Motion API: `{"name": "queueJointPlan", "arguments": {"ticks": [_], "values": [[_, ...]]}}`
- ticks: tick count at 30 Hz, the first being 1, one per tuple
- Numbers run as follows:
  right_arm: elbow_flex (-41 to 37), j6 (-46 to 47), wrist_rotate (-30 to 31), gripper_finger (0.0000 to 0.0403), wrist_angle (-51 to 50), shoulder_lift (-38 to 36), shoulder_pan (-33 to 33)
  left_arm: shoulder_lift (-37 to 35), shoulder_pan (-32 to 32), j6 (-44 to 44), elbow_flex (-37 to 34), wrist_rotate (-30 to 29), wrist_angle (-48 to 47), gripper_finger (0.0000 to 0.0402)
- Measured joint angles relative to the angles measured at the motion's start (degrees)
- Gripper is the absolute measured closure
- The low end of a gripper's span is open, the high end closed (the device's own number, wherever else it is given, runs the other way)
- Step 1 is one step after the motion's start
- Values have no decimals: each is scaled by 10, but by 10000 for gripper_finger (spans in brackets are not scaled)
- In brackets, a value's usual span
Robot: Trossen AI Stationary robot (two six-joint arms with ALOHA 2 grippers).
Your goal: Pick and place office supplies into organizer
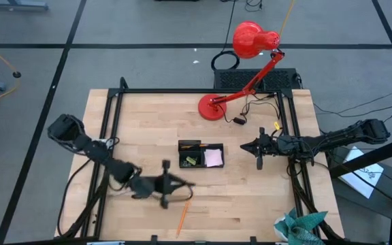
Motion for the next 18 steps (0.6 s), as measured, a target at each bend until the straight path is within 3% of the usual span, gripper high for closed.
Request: {"name": "queueJointPlan", "arguments": {"ticks": [7, 13, 18], "values": [[0, -8, 0, 401, 0, 0, 0, -1, 133, 148, 1, 38, 154, 378], [0, -11, 0, 401, 0, 0, 0, 3, 255, 121, 1, 149, 166, 375], [0, -13, 0, 401, -2, 0, 0, 6, 315, 88, -9, 212, 164, 372]]}}
